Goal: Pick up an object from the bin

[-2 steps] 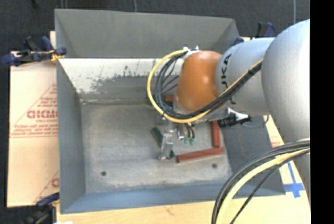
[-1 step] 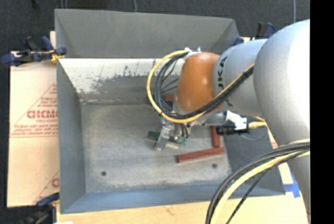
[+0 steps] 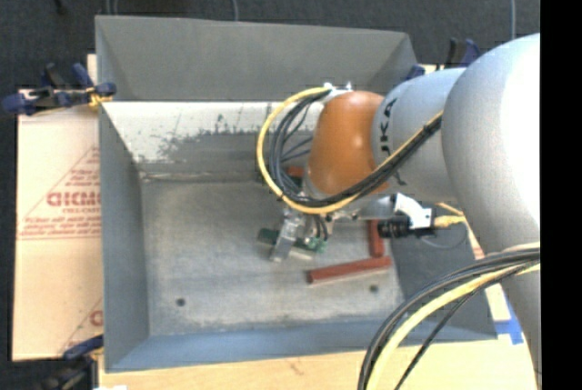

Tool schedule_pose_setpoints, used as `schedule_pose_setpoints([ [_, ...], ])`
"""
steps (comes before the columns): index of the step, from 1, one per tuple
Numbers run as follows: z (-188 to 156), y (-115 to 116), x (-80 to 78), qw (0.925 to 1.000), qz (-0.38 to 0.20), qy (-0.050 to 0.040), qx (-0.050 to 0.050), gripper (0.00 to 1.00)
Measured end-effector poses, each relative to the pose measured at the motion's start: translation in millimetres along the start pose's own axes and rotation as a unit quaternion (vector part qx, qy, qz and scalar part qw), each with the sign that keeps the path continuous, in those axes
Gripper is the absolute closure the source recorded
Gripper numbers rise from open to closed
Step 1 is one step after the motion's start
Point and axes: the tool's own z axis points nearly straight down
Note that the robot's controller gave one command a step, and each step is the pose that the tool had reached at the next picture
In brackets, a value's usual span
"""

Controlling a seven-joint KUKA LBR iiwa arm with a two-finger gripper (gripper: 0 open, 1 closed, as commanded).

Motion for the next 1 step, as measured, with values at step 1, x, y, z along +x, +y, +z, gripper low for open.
schedule_pose_setpoints([
  [1,-5.7,-1.3,1.5,0.9999,0.011,0.0040,0.002,1.00],
])
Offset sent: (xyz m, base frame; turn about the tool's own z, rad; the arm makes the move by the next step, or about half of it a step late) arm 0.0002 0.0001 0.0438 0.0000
